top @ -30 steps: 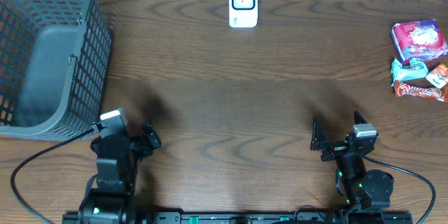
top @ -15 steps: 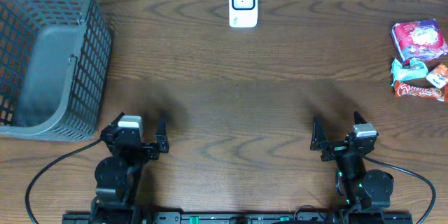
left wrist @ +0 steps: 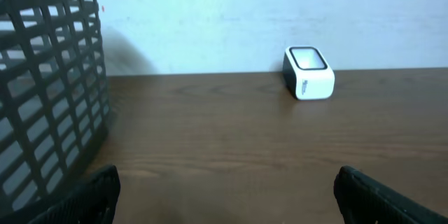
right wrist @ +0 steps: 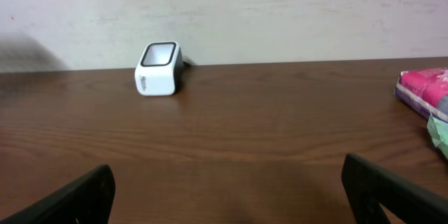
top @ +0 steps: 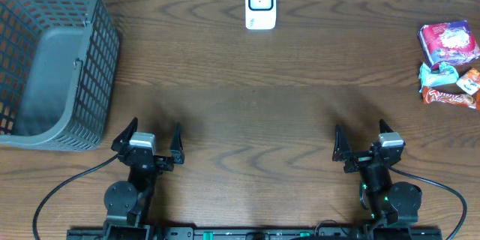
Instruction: Scan the item barcode
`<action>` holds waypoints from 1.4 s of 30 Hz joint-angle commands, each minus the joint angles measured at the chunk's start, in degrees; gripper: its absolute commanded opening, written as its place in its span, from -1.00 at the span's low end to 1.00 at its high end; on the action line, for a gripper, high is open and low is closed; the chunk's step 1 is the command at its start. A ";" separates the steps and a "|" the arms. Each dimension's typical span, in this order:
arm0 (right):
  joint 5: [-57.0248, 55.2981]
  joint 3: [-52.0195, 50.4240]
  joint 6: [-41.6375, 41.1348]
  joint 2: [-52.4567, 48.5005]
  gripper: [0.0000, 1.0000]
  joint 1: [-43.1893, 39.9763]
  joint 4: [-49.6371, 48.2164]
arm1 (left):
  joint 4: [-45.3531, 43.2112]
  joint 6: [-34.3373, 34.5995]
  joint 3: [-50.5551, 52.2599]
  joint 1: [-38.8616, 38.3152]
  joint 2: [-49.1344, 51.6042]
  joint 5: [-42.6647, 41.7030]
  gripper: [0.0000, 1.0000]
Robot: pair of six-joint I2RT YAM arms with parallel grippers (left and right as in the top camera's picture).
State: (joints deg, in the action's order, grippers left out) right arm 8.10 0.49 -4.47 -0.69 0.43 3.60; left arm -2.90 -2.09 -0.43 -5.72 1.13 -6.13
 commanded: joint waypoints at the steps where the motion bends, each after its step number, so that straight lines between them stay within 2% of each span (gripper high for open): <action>1: -0.24 -0.17 0.70 0.37 0.98 -0.37 0.07 | -0.52 -2.43 0.22 0.48 -1.07 -0.98 0.95; 7: -0.24 -0.17 0.70 0.37 0.99 -0.37 0.09 | 0.04 -2.40 0.22 3.19 -1.07 -2.51 0.96; 11: -0.24 -0.17 0.70 0.37 0.98 -0.37 0.07 | 6.71 -2.36 0.22 4.15 -1.07 -2.14 0.96; 17: -0.24 -0.17 0.70 0.37 0.98 -0.37 0.09 | 6.49 -1.90 0.20 4.20 -1.05 -0.96 0.95; 20: -0.24 -0.17 0.70 0.37 0.99 -0.37 0.07 | 6.54 0.42 0.20 4.20 -1.05 1.14 0.96; 42: -0.24 -0.17 0.70 0.37 0.99 -0.37 0.07 | 6.73 -0.20 0.20 4.20 -1.05 1.03 0.96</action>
State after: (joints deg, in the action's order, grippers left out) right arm 8.10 0.49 -4.47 -0.69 0.43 3.60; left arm 1.43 -2.39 -0.95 -1.87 0.58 -4.56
